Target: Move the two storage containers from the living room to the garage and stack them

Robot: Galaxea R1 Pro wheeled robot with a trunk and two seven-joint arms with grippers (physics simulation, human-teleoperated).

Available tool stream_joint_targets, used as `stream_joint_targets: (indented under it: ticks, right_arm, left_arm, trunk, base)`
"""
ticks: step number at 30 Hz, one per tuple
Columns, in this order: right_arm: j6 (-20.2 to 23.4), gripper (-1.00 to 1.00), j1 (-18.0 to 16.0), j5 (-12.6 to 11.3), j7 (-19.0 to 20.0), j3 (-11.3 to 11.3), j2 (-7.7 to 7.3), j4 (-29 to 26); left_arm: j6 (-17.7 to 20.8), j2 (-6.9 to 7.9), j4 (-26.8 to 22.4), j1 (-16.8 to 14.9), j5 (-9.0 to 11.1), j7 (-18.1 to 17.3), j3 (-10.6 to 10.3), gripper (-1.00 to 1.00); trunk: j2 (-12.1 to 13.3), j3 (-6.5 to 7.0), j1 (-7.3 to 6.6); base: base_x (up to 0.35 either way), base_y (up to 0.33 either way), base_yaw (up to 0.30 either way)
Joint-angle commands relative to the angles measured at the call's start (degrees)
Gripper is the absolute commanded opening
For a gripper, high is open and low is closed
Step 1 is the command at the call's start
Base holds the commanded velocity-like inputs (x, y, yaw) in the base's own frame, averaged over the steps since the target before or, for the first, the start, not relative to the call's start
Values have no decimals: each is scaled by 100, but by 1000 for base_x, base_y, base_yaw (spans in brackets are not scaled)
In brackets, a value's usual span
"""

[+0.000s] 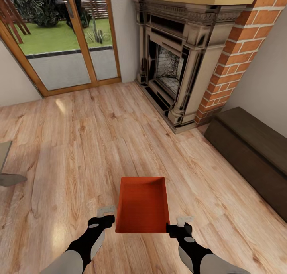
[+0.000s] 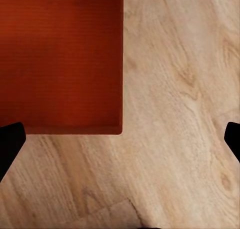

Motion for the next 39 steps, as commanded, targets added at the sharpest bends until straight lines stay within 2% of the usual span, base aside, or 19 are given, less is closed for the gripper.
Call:
stream_joint_targets:
  ticks: [1, 15, 29, 39]
  right_arm:
    - [-17, 100, -3, 96, -14, -39, 3, 7]
    - [-18, 100, -3, 135, 139, -44, -5, 8]
    - [-125, 100, -3, 131, 149, -39, -2, 8]
    - [-191, 100, -3, 125, 149, -39, 3, 11]
  left_arm:
    - [29, -5, -13, 0, 13, 8, 22, 100]
    - [34, -27, -6, 0, 4, 18, 9, 100]
    - [35, -20, 3, 0, 2, 19, -6, 100]
    - [35, -15, 3, 0, -19, 19, -19, 100]
  trunk:
    - [-3, -4, 0]
    - [-3, -4, 0]
    - [-3, -4, 0]
    - [-3, -4, 0]
  base:
    - [0, 0, 0]
    - [6, 0, 0]
    - [256, 0, 0]
    - [57, 0, 0]
